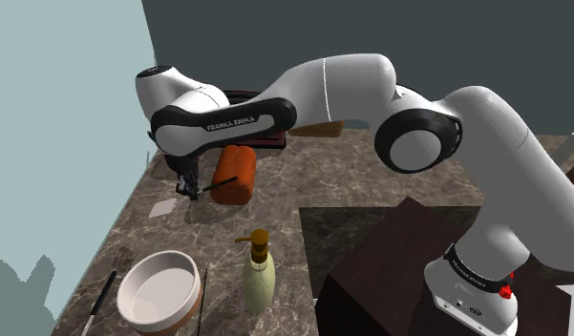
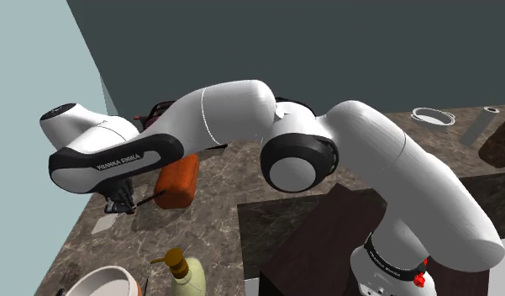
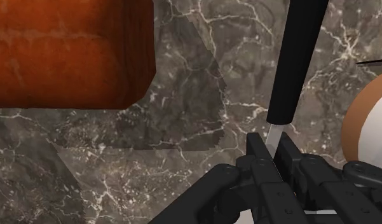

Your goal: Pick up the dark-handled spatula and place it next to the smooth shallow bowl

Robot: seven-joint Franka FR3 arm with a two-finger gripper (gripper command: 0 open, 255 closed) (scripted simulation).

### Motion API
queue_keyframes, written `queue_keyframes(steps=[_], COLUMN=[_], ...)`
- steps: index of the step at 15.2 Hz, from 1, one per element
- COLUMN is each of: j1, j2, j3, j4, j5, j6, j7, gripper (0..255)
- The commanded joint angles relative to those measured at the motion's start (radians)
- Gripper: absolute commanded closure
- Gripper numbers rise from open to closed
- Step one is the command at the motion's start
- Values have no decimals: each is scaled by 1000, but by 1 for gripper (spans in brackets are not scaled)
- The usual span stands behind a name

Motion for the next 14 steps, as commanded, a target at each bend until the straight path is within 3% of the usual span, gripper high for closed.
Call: queue_keyframes(steps=[1, 14], j1=[3, 3], j2=[14, 93], j3=[0, -4], j4=[0, -36], j5=[-1, -6], j6=[15, 129], j7=[4, 8], gripper=[255, 255])
